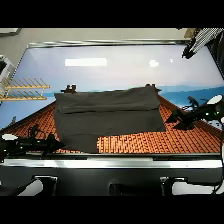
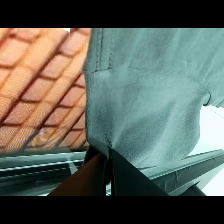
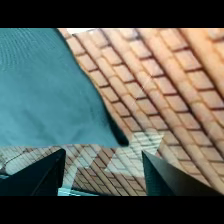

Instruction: Fold the clothes and pants, and hang the long-sleeved shirts on hangers.

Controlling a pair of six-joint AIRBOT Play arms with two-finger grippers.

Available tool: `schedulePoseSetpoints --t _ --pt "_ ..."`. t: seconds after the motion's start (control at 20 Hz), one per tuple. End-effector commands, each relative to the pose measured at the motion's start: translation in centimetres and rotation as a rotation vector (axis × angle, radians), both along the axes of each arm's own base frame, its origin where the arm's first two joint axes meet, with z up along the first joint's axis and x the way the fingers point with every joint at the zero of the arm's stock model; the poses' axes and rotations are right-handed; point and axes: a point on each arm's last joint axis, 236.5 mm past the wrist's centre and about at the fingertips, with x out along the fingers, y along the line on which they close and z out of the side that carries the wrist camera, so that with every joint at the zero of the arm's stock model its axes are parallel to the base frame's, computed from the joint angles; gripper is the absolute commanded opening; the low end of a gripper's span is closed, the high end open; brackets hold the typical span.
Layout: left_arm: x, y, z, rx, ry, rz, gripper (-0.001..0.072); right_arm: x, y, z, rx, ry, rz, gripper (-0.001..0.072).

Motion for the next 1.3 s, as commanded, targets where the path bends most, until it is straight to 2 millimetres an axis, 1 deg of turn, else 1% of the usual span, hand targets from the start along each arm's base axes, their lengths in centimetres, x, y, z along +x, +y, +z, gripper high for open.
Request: schedulePoseSetpoints --t 0.0,0.15,0.2,0.25,0.3,0.4,0.45,0.55,0.65,0.7,0.8,0.9,1.0,1.05,1.1,1.15,1.2,1.25 --pt "0.0 0.1 0.0 0.001 -0.001 0.001 0.0015 -0.2 1.0 -1.9 0.038 0.005 -0.017 0.0544" --pt "0.1 0.1 0.0 0.002 -0.002 0.002 0.0015 -1.0 2.3 -3.1 0.083 0.018 -0.054 0.0543" --pt "0.2 0.1 0.0 0.003 -0.004 0.002 0.0015 -1.4 2.7 -3.4 0.092 0.028 -0.06 0.0529" --pt "0.3 0.2 0.1 0.006 -0.009 0.002 0.0015 -1.6 2.8 -3.6 0.097 0.029 -0.06 0.0476" --pt "0.5 0.3 0.2 0.009 -0.014 0.002 0.0015 -1.5 2.8 -3.7 0.096 0.024 -0.066 0.0398" --pt "1.1 0.7 0.6 0.02 -0.033 -0.002 0.0015 -0.6 3.1 -3.4 0.112 -0.016 -0.075 0.0131" --pt "1.5 0.9 1.0 0.024 -0.044 -0.01 0.0014 -0.2 3.4 -3.0 0.126 -0.034 -0.082 0.0037" --pt "2.0 1.4 2.4 0.04 -0.072 -0.051 0.0013 0.4 3.5 -1.5 0.13 -0.075 -0.087 0.0033" --pt "2.1 2.3 4.0 0.085 -0.078 -0.088 0.0013 -0.1 3.6 0.6 0.116 -0.098 -0.065 0.0032" --pt "2.0 2.8 4.9 0.112 -0.069 -0.089 0.0013 -0.9 3.6 1.7 0.107 -0.092 -0.052 0.0032" --pt "1.4 3.3 6.6 0.151 -0.057 -0.081 0.0013 -3.0 3.7 4.0 0.083 -0.068 -0.016 0.0032" --pt "-0.8 3.3 7.8 0.175 0.021 -0.058 0.0013 -5.2 3.4 5.6 0.036 -0.033 -0.005 0.0032" --pt "-2.5 3.3 8.9 0.208 0.027 -0.082 0.0013 -7.2 4.0 6.6 0.025 -0.018 -0.021 0.0032" --pt "-2.9 3.4 9.4 0.229 0.014 -0.084 0.0013 -8.3 4.3 6.7 0.02 -0.014 -0.013 0.0032" --pt "-3.0 3.5 9.8 0.247 0.004 -0.069 0.0013 -9.7 4.5 6.9 0.01 -0.004 0.0 0.0032" --pt "-2.9 3.4 10.1 0.255 -0.014 -0.054 0.0013 -10.7 4.8 7.2 0.003 -0.008 0.008 0.0032" --pt "-2.5 3.3 10.4 0.252 -0.03 -0.039 0.0013 -10.6 4.8 7.7 -0.012 -0.043 0.005 0.0032" --pt "-1.9 3.2 10.5 0.242 -0.051 -0.023 0.0013 -9.7 4.4 8.1 -0.04 -0.103 -0.012 0.0032"
